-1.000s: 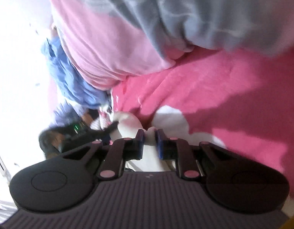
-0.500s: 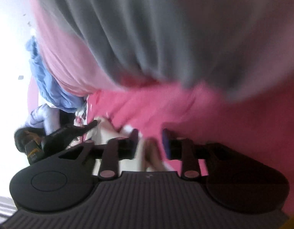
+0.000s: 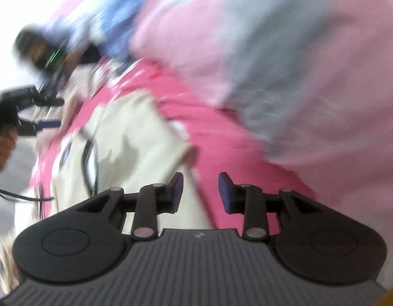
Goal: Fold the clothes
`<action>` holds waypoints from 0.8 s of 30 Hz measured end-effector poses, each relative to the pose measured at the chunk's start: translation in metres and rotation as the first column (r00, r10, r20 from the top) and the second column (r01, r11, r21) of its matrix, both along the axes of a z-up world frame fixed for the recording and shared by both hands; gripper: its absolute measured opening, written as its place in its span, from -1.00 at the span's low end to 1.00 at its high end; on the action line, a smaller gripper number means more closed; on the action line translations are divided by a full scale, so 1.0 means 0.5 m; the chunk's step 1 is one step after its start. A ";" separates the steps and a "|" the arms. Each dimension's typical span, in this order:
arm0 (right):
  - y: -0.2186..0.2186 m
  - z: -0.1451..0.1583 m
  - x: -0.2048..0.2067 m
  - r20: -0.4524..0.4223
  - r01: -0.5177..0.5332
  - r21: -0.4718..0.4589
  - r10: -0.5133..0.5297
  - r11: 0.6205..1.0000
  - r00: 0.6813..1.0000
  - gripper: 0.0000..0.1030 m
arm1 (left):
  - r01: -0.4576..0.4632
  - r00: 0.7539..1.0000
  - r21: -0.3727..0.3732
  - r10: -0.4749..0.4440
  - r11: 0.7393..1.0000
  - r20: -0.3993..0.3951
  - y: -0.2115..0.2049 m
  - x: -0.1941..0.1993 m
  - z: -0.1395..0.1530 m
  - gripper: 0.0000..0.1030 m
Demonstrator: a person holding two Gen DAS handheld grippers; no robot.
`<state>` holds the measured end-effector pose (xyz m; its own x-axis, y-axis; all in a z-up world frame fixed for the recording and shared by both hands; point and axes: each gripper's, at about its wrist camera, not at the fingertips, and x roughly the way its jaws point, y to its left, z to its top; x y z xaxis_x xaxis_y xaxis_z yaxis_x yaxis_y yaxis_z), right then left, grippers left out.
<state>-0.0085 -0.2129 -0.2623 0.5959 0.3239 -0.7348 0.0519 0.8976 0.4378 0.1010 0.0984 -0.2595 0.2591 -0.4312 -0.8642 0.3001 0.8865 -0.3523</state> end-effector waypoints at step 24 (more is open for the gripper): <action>0.453 0.020 0.030 -0.158 -0.594 -0.207 0.572 0.778 0.805 -0.60 | -0.275 0.938 0.123 0.294 0.953 -0.181 0.276 -0.386 -0.189 0.22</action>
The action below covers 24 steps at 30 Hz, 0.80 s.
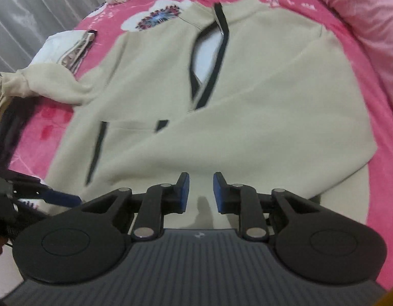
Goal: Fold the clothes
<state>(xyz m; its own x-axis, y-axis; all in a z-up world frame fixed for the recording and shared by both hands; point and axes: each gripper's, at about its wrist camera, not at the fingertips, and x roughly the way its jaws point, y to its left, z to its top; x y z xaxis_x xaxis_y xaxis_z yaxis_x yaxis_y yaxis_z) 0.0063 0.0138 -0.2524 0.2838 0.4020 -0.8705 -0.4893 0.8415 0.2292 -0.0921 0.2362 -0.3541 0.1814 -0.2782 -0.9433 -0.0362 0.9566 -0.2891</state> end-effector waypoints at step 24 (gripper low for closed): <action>0.488 0.148 0.010 0.003 -0.235 0.202 0.239 0.951 0.971 -0.59 | -0.808 0.586 0.165 0.748 0.565 0.311 0.542 0.076 0.099 0.39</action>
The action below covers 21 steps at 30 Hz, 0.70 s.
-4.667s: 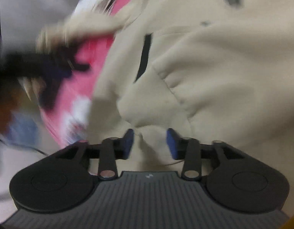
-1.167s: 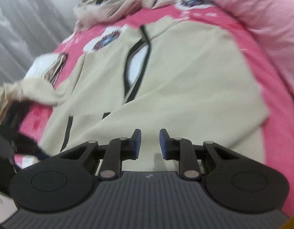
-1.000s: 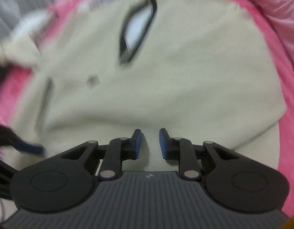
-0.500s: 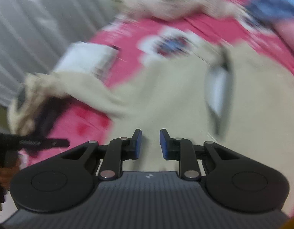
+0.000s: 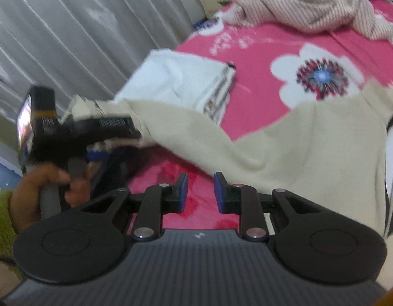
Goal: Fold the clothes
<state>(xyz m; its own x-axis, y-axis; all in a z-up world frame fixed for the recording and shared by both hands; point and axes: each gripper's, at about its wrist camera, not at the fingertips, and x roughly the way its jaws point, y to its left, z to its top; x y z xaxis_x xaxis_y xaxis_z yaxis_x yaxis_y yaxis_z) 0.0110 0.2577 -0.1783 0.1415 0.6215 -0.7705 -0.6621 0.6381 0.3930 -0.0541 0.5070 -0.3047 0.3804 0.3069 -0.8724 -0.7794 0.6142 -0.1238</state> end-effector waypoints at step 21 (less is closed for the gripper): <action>-0.387 -0.007 0.064 -0.097 0.373 0.016 -0.370 0.928 0.924 -0.59 | 0.478 0.745 0.474 -0.627 0.739 0.227 -0.413 -0.058 0.276 -0.78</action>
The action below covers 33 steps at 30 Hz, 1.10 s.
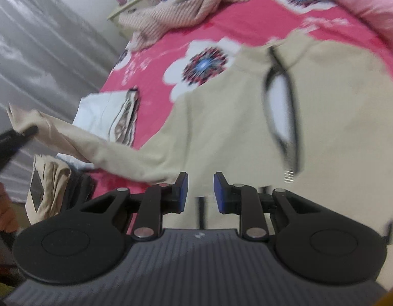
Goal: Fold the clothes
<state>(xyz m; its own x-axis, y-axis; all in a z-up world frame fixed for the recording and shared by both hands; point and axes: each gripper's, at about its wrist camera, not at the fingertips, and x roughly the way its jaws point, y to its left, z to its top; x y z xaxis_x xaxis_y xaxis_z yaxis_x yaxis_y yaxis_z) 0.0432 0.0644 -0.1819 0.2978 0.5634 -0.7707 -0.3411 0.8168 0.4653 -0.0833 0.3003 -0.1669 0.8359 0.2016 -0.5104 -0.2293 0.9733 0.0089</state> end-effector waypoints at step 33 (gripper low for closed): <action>-0.244 -0.240 0.129 -0.361 -0.211 -0.053 0.178 0.976 0.916 -0.11 | -0.216 0.682 -0.558 -0.286 0.801 -0.673 -0.314 0.007 -0.434 -0.10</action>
<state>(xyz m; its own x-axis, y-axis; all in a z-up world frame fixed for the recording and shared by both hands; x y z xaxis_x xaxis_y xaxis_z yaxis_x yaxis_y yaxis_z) 0.1075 -0.0575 -0.3017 -0.1101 0.5068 -0.8550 -0.3250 0.7946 0.5128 -0.0800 0.1436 -0.3841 0.1696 -0.3460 -0.9228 -0.3599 0.8500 -0.3848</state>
